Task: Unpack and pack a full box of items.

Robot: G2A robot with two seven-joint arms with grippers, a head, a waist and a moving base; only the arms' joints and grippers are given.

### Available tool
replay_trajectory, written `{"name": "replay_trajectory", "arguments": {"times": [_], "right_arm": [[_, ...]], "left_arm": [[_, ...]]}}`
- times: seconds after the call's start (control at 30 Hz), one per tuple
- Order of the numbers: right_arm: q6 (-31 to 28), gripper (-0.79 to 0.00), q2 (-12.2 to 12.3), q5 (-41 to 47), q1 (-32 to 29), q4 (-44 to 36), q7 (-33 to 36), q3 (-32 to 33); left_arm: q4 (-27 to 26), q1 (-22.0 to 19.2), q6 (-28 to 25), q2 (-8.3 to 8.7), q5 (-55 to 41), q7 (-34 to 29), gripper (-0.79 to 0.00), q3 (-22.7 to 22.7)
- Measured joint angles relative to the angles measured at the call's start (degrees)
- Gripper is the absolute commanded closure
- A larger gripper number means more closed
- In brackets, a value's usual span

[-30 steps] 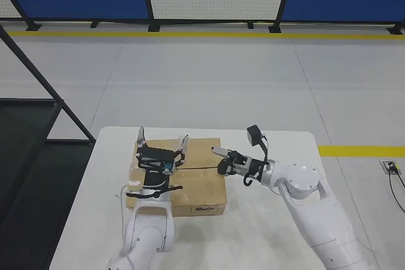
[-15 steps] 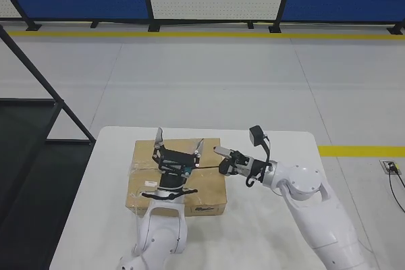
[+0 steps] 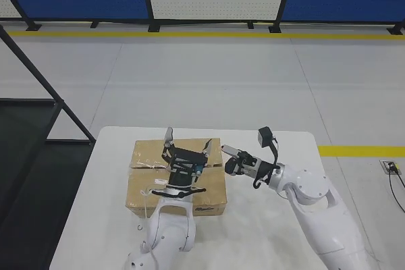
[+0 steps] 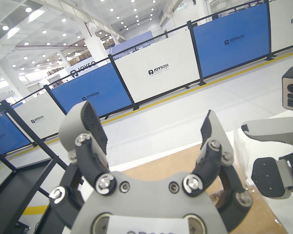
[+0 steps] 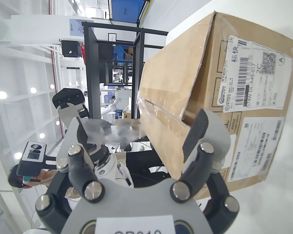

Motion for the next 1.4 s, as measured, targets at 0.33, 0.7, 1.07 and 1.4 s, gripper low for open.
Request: {"name": "replay_trajectory", "arguments": {"times": [0.33, 0.7, 1.07, 1.4], "right_arm": [[-0.38, -0.785, 1.25, 0.35, -4.3, -4.16, -0.96, 4.25], [-2.46, -0.785, 2.93, -6.23, -8.29, -10.34, 3.37, 6.68], [-2.52, -0.785, 2.97, -5.98, -8.87, -10.49, 3.11, 6.6], [0.93, -0.785, 4.03, -5.58, -10.27, -8.18, 7.23, 7.93]], "left_arm": [[-0.28, 0.3, -0.06, -0.81, 0.73, 0.75, -0.785, -0.23], [-17.65, 9.94, -3.52, 1.06, -12.22, 7.67, -0.785, -21.15], [-9.45, 17.88, -34.87, 4.44, -39.11, 9.29, -0.785, -54.14], [-4.13, 18.82, -46.72, 5.9, -46.42, 5.58, -0.785, -57.79]]}}
